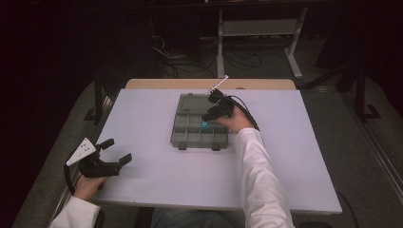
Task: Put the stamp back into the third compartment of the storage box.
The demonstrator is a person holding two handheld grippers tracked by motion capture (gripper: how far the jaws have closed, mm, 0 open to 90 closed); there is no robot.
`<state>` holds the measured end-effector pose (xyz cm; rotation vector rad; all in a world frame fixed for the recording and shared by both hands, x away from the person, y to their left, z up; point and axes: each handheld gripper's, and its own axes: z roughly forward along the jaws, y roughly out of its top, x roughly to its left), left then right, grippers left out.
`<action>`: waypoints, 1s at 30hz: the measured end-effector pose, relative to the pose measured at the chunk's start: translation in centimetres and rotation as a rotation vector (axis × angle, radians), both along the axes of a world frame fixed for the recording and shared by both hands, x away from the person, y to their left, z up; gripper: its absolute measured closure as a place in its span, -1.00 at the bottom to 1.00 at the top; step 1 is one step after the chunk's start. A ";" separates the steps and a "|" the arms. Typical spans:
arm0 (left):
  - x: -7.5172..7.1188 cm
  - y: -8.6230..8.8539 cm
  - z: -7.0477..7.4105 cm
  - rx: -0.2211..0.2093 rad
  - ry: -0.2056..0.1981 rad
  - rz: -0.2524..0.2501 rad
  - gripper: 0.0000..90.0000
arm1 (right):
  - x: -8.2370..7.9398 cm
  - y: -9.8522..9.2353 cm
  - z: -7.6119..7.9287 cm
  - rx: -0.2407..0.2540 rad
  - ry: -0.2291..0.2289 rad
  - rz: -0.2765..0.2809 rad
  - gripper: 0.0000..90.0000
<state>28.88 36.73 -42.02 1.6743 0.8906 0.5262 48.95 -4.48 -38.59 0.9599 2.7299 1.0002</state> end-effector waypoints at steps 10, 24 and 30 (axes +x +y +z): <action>0.0 0.0 0.0 -0.002 -0.001 -0.001 -1.00 | -0.9 -2.1 0.4 0.062 0.001 -0.056 -0.89; -0.1 0.0 0.0 -0.002 -0.001 0.004 -1.00 | -2.8 -4.9 0.9 0.126 -0.045 -0.091 -1.00; -0.1 0.1 0.0 -0.001 0.000 0.007 -1.00 | -3.9 -5.8 0.9 0.156 -0.050 -0.099 -1.00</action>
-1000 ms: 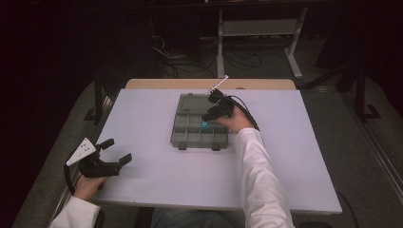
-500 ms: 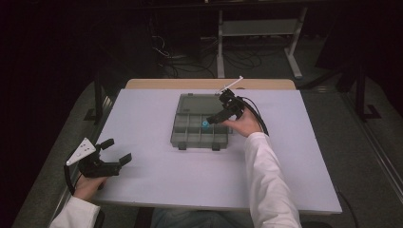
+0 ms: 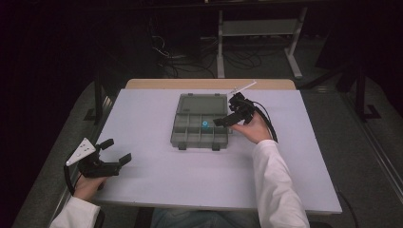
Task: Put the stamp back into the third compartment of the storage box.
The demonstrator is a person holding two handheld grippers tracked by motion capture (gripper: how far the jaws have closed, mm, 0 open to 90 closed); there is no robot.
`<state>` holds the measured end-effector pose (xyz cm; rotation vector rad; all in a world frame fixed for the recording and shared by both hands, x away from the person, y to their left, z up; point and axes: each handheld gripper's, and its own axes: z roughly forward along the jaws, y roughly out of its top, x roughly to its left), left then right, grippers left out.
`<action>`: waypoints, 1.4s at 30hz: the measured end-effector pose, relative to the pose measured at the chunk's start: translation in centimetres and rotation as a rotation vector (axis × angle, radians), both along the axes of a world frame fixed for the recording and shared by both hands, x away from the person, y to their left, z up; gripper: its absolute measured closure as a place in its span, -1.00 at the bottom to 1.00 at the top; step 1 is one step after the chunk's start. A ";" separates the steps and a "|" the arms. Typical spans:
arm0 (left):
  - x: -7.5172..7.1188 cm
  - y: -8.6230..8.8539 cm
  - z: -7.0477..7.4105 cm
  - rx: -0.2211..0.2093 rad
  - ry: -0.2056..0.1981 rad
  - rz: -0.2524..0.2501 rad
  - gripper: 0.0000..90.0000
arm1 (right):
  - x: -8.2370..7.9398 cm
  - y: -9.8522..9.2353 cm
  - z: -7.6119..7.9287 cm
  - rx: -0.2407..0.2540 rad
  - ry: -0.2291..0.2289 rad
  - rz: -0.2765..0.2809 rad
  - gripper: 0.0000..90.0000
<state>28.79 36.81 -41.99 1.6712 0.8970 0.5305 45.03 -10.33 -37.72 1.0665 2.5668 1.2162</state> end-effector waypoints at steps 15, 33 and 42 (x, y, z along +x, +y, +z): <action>0.0 0.0 0.0 -0.002 0.001 0.003 -1.00 | -2.0 -1.5 -0.1 0.025 -0.025 -0.012 -1.00; -0.2 0.0 0.0 -0.002 -0.002 0.011 -1.00 | -4.5 -3.7 -0.2 0.075 -0.083 -0.034 -1.00; -0.2 0.2 0.1 0.019 -0.002 0.007 -1.00 | -5.2 -4.5 -0.6 0.085 -0.091 -0.043 -1.00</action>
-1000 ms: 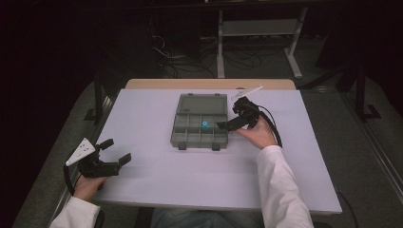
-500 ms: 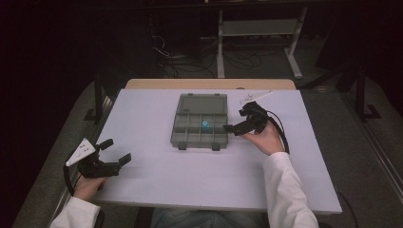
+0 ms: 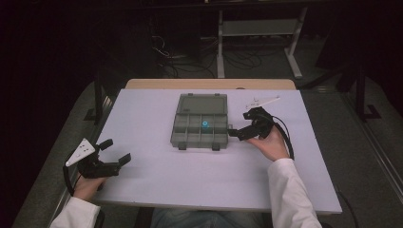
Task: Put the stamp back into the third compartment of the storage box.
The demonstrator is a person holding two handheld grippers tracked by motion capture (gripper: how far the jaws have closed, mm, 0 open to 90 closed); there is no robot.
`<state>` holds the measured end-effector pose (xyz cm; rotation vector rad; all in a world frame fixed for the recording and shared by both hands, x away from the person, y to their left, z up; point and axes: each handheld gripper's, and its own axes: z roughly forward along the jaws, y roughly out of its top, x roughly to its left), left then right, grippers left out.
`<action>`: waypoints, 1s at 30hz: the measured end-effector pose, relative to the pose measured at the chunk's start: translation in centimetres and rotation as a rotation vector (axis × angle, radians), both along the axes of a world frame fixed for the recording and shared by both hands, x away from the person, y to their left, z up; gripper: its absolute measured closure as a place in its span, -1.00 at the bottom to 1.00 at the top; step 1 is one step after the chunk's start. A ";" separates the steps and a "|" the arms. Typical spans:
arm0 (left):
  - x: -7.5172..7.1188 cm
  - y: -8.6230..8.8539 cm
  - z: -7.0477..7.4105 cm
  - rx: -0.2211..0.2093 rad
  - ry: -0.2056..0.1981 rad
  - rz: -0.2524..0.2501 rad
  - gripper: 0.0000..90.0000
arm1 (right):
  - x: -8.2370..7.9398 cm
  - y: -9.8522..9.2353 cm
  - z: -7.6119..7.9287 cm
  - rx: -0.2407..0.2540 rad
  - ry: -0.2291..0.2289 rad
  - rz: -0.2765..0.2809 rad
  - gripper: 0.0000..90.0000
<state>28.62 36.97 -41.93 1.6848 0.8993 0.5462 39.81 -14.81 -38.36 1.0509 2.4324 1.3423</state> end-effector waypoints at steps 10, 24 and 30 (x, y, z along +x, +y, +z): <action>0.0 0.0 0.0 0.002 0.001 0.000 -1.00 | -0.9 -0.7 -0.5 0.016 -0.011 -0.009 -1.00; 0.0 0.0 0.0 -0.003 -0.001 -0.003 -1.00 | -2.7 -2.1 -1.0 0.033 -0.026 -0.038 -1.00; 0.0 0.0 0.0 -0.006 -0.001 -0.007 -1.00 | -3.5 -2.7 -1.6 0.037 -0.041 -0.052 -1.00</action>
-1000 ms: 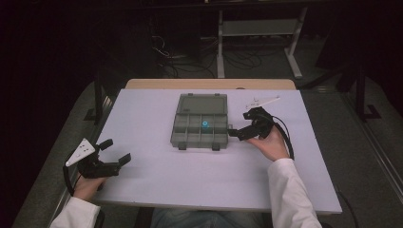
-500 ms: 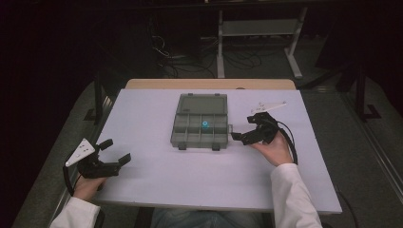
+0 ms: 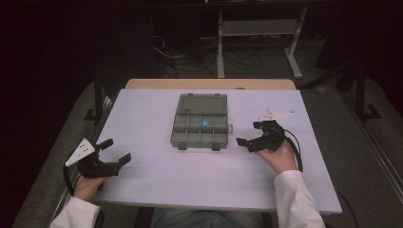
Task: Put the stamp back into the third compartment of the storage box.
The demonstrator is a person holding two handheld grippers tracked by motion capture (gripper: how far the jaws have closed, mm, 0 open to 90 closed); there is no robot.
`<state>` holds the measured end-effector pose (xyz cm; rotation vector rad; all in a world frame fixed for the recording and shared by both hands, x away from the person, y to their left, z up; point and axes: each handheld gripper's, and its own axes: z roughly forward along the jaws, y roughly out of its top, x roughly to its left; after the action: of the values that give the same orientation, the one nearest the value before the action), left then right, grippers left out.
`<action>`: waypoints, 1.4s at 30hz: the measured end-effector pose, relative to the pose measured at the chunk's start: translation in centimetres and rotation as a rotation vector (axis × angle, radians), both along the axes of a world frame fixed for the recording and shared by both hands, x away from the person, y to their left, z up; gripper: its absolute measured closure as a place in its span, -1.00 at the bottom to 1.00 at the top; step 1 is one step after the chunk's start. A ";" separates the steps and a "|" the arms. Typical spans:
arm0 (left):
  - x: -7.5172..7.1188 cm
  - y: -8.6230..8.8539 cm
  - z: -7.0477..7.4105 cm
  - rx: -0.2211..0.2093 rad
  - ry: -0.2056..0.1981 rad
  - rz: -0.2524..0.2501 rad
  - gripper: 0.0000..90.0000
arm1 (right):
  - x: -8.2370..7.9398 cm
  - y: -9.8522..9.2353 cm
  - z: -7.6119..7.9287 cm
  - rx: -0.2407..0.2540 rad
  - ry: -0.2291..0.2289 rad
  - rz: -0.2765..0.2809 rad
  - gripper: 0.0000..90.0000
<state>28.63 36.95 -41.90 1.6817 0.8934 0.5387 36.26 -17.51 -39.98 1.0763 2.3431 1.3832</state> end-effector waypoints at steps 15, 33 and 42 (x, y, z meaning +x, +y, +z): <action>0.0 0.0 0.0 -0.003 -0.002 -0.007 -1.00 | -2.2 -1.8 -0.6 0.018 -0.029 -0.039 -1.00; 0.1 0.0 0.0 -0.009 -0.004 -0.004 -1.00 | -4.2 -4.2 -1.2 0.066 -0.053 -0.100 -1.00; 0.1 0.0 0.0 -0.007 -0.003 -0.004 -1.00 | -5.1 -5.6 -2.0 0.114 -0.086 -0.142 -1.00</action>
<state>28.70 36.96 -41.93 1.6764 0.8886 0.5344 31.17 -23.11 -41.95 1.1647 2.1066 1.4934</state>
